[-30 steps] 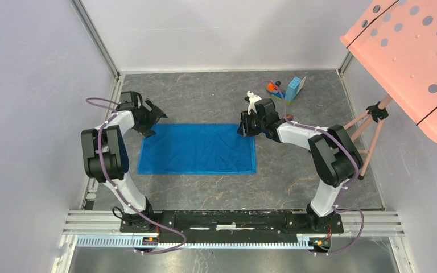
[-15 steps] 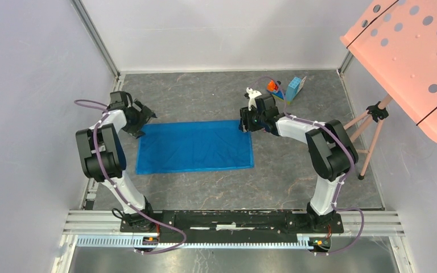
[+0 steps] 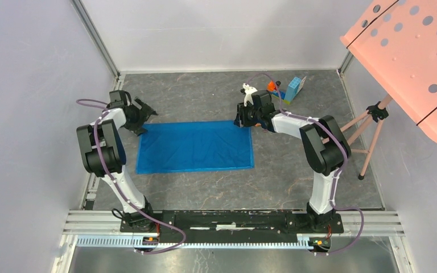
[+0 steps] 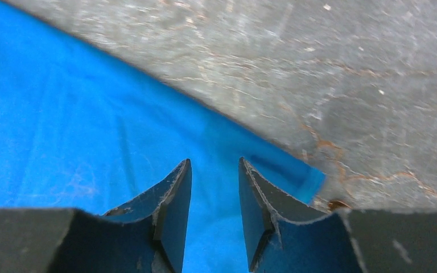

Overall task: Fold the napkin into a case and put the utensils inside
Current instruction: Smooth out the rectangle-folded napkin at the center of the board, then pick up the rectangle-folded napkin from the center of the board.

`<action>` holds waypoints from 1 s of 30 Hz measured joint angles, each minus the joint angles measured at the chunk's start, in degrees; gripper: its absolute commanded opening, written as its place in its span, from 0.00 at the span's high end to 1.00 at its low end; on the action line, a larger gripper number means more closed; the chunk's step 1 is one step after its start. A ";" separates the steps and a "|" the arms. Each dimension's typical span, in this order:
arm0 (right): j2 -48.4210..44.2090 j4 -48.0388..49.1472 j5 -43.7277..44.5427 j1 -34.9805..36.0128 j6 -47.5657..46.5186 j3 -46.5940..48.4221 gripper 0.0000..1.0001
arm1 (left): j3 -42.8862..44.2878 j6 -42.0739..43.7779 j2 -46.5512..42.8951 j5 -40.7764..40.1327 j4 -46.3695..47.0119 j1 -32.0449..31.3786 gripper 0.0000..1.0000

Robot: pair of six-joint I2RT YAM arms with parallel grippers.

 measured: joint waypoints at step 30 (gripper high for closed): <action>-14.19 -21.24 6.91 4.46 -1.79 2.58 0.17 | -10.60 5.07 -26.80 0.15 -5.68 -20.87 0.00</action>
